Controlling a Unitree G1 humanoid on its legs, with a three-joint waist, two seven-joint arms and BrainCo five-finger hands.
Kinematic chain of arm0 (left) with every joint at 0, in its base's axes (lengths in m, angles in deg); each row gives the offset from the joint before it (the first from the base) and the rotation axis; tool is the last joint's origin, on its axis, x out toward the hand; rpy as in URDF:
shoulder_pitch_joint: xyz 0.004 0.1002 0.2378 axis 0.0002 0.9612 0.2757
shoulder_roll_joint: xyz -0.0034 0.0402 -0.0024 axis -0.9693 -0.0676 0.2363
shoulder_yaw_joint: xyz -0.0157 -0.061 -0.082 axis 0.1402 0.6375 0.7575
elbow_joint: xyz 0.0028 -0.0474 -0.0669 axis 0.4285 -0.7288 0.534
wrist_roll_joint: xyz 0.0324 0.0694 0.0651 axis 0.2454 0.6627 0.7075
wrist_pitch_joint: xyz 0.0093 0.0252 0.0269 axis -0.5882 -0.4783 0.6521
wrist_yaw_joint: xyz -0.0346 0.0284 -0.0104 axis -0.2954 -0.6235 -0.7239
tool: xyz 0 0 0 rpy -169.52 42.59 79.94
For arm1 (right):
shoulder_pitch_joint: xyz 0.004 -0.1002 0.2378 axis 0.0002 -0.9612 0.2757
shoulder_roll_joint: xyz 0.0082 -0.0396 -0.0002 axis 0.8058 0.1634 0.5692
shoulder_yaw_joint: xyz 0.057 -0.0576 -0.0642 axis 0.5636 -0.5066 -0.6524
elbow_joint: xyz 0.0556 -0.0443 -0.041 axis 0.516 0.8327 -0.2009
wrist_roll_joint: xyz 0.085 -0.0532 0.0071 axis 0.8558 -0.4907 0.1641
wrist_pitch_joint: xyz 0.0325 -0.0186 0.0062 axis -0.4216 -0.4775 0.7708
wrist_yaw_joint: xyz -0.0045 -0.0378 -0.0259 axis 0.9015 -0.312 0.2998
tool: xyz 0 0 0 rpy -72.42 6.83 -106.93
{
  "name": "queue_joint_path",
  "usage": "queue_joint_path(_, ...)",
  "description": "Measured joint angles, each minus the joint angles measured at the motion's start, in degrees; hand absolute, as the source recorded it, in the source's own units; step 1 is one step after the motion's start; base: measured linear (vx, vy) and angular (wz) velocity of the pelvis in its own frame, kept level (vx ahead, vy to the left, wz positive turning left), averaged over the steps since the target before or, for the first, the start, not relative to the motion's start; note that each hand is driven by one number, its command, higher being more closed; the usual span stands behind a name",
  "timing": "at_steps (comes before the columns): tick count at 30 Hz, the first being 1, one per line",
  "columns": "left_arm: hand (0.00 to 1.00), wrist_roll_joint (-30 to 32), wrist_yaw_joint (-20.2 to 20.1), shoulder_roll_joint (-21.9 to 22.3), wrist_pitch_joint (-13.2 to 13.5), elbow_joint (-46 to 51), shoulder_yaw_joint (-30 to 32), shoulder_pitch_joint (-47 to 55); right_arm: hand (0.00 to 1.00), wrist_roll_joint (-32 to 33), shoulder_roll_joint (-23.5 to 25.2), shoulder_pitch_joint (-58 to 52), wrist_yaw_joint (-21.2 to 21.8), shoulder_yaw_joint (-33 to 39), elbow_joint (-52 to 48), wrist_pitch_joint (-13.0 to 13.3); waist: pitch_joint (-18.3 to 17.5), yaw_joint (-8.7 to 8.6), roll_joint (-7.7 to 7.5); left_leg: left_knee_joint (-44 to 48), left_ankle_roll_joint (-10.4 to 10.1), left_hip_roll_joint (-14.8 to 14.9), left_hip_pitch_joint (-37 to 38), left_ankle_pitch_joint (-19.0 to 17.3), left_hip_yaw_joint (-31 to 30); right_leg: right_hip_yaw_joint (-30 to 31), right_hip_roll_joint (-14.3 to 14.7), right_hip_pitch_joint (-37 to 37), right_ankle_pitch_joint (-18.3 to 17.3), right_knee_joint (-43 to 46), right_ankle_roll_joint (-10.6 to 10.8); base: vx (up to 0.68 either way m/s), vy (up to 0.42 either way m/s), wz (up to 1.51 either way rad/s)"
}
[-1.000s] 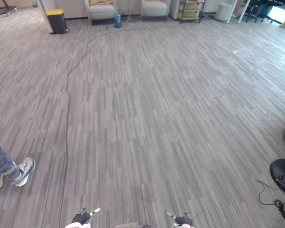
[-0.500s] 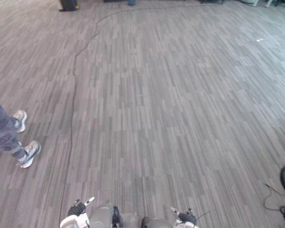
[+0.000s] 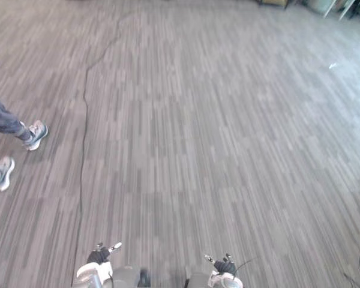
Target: Pick up cushions and gather them together orderly.
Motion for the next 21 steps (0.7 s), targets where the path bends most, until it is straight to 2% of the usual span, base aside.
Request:
queue_joint_path(1,0.0,0.0,0.0,0.4,0.0,-0.1,0.0,-0.5,0.0,0.0,0.1,0.3,0.1,0.0,-0.5,0.2,0.3,-0.44,-0.39,-2.1,-1.5,-0.2,2.8,-1.2,0.1,-2.3,-0.2,-3.9,-0.1,-2.1,0.1,0.62,0.042,0.13)
queue_joint_path(2,0.0,0.0,0.0,0.7,-0.2,-1.0,0.0,-1.6,0.0,0.0,0.1,0.4,0.2,0.4,-0.7,0.2,0.6,-0.68,-0.81,-3.3,-1.7,-0.6,5.0,-1.8,0.0,-4.7,-0.5,-7.0,-0.4,-5.9,-0.4,0.55,0.003,0.17)
queue_joint_path(4,0.0,0.0,0.0,1.8,-0.3,-1.9,0.0,-1.8,0.0,-0.1,-0.5,0.8,0.4,2.4,0.1,0.2,0.8,-1.26,-0.12,-6.4,-1.8,-0.2,9.7,-2.1,-0.4,-9.4,0.1,-10.4,-0.1,-16.8,-2.4,0.63,-0.051,0.26)
queue_joint_path(5,0.0,0.1,-0.1,2.1,-0.3,-2.4,-0.2,-1.8,0.0,-0.3,-1.2,1.2,0.4,2.6,0.9,0.1,1.2,-1.58,0.78,-7.9,-1.8,0.6,12.3,-2.1,-1.3,-11.2,1.8,-10.6,1.9,-26.5,-4.1,0.66,-0.082,0.5)
queue_joint_path(6,0.0,0.1,-0.1,2.0,-0.3,-2.8,-0.5,-1.4,0.0,-0.4,-1.2,1.2,0.6,3.9,2.0,0.0,1.1,-2.0,0.66,-8.4,-1.8,0.4,13.7,-2.1,-3.7,-10.7,3.5,-10.0,5.8,-36.6,-5.5,0.7,-0.13,0.62)
queue_joint_path(7,0.0,0.2,-0.2,1.9,-0.3,-3.3,-0.5,-1.1,0.0,-0.4,-1.2,1.3,0.6,4.6,2.8,0.0,1.1,-2.55,0.65,-8.4,-1.8,0.4,15.0,-2.1,-5.6,-10.1,4.2,-9.6,11.7,-39.6,-9.2,0.74,-0.153,0.54)
queue_joint_path(8,0.0,1.1,-0.3,2.8,-0.5,-4.0,0.2,-1.0,0.0,-1.2,-2.5,2.4,0.6,4.9,3.1,-0.2,0.4,-2.9,3.46,-6.6,-3.9,3.2,15.8,-1.0,-7.5,-11.1,5.6,-8.9,11.4,-37.1,-12.5,0.9,-0.183,0.34)
queue_joint_path(9,0.0,1.4,-0.3,3.0,-0.5,-4.0,0.5,-0.8,0.0,-1.9,-2.7,2.9,0.7,4.9,3.1,-0.3,0.6,-2.74,4.11,-3.7,-6.8,3.7,14.7,1.0,-8.3,-11.3,5.7,-8.4,9.4,-35.9,-12.6,0.75,-0.16,0.17)
queue_joint_path(11,0.0,2.4,-0.2,3.4,-0.5,-3.7,2.2,-1.5,0.0,-2.3,-2.8,3.2,0.9,4.2,2.8,-0.6,1.3,-2.74,5.19,12.8,-6.6,4.6,8.7,10.7,-10.3,-10.8,6.7,-3.8,5.4,-36.8,-12.2,0.74,-0.173,-0.03)
queue_joint_path(12,0.0,2.5,-0.3,3.4,-0.5,-3.2,2.4,-0.9,0.0,-2.2,-3.0,3.4,0.9,3.8,2.8,-0.6,1.7,-2.57,6.23,25.3,-7.6,5.9,3.8,14.9,-11.9,-10.1,7.8,0.4,4.4,-39.1,-12.4,0.72,-0.117,-0.23)
queue_joint_path(13,0.0,2.5,-0.3,3.2,-0.4,-2.5,2.7,-0.9,0.0,-2.1,-3.2,3.7,0.7,3.7,3.2,-0.7,2.0,-2.28,6.44,36.0,-7.8,7.2,-0.9,13.0,-11.6,-9.0,9.4,5.0,3.4,-41.6,-12.7,0.7,-0.042,-0.34)
queue_joint_path(14,0.0,2.5,-0.3,3.1,-0.4,-1.5,3.3,-0.9,0.0,-2.0,-2.7,3.9,0.6,2.8,3.8,-0.7,2.5,-1.61,5.83,43.1,-7.3,8.3,-5.0,10.0,-10.7,-8.1,10.0,10.0,2.8,-44.1,-13.3,0.53,-0.016,-0.32)
queue_joint_path(15,0.0,2.4,-0.3,2.8,-0.4,-0.6,3.4,-0.9,0.0,-1.8,-2.5,3.9,0.6,1.7,4.4,-0.6,2.7,-1.01,5.04,45.2,-6.6,8.5,-8.0,8.1,-10.1,-7.1,10.0,13.1,2.1,-45.9,-13.5,0.61,-0.013,-0.37)
queue_joint_path(16,0.0,2.4,-0.4,2.5,-0.2,1.2,3.3,-0.8,0.0,-1.5,-1.7,3.8,0.6,0.7,4.7,-0.8,2.5,0.0,3.72,45.3,-5.9,8.6,-12.8,5.8,-8.7,-5.6,9.6,17.2,1.1,-48.4,-12.6,0.55,-0.002,-0.42)
queue_joint_path(18,0.0,2.3,-0.5,2.6,0.6,3.3,3.0,-0.4,0.0,-1.5,-1.0,4.0,0.5,-0.7,4.6,-0.8,2.5,0.67,3.24,41.0,-5.4,8.7,-20.6,3.5,-7.8,-3.2,9.2,22.2,-0.6,-51.4,-11.4,0.67,0.057,-0.55)
queue_joint_path(19,0.0,2.2,-0.5,2.5,0.9,4.2,2.1,0.1,0.0,-1.5,-0.6,4.1,0.4,-1.3,4.6,-1.0,2.5,0.82,3.14,34.8,-5.8,8.4,-24.1,3.1,-7.1,-1.5,8.5,24.8,-1.4,-53.1,-10.5,0.73,0.169,-0.73)
queue_joint_path(21,0.0,1.9,-0.5,2.7,1.0,4.6,1.9,0.4,0.0,-1.5,0.0,4.1,0.4,-1.3,4.6,-1.1,2.4,1.65,3.0,18.5,-5.9,6.3,-25.8,4.5,-5.9,1.8,5.8,28.9,-2.8,-54.8,-8.7,0.63,0.231,-0.91)
